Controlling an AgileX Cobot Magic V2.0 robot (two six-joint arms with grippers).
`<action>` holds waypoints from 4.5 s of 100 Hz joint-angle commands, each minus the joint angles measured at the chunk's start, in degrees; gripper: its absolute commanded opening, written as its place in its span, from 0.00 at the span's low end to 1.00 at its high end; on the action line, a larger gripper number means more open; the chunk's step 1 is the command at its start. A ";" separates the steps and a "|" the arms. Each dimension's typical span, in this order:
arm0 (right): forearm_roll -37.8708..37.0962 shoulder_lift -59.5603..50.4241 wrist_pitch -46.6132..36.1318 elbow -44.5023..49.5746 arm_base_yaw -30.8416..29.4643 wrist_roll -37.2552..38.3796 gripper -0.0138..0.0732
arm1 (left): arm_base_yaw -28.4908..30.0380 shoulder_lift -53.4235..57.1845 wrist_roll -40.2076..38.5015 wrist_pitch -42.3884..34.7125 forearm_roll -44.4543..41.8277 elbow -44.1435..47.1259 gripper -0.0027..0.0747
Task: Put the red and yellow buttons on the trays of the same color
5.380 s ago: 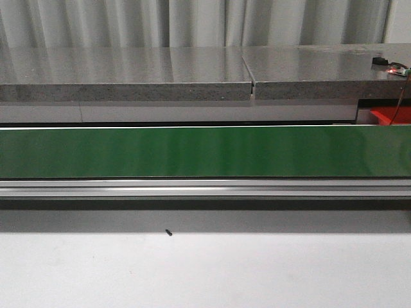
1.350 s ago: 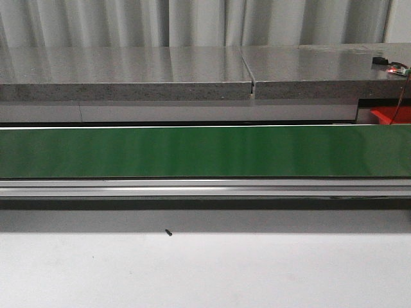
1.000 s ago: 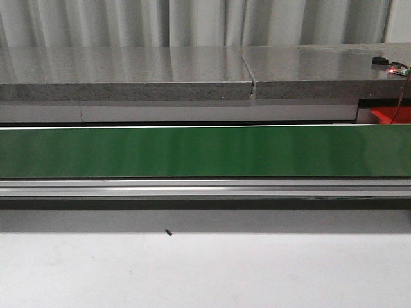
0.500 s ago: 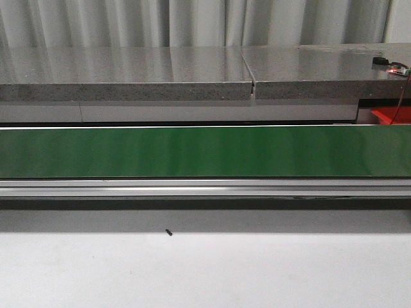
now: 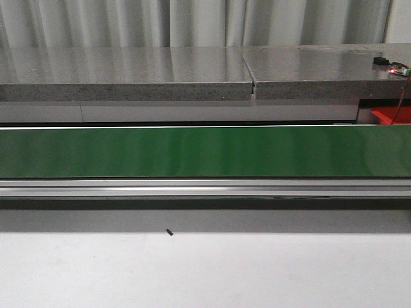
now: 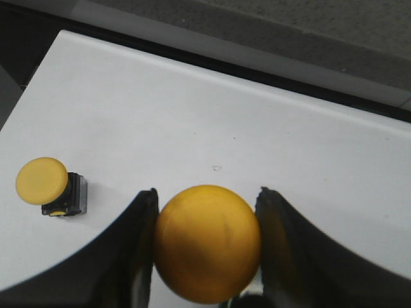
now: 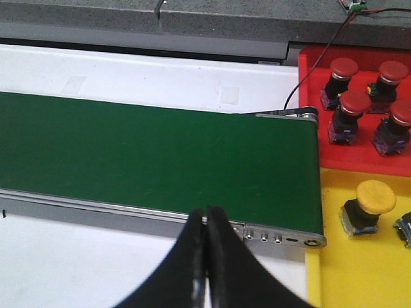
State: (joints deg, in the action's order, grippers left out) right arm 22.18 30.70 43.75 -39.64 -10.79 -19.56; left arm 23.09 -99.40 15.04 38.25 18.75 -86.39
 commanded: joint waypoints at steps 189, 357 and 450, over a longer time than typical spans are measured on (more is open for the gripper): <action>1.27 0.05 -3.33 -1.36 0.19 -0.33 0.08 | -12.47 17.04 3.04 -10.87 6.30 24.14 0.86; 1.27 0.05 -3.33 -1.36 0.19 -0.33 0.08 | 10.77 -21.31 2.51 -8.28 1.55 -16.41 0.86; 1.27 0.05 -3.27 -1.36 0.19 -0.33 0.08 | 10.57 -24.81 2.51 -9.42 1.18 -17.23 0.18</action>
State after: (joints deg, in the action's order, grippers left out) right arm 22.30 30.70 43.84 -39.64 -10.79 -19.56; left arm 33.78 -128.51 18.07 32.02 19.19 -101.74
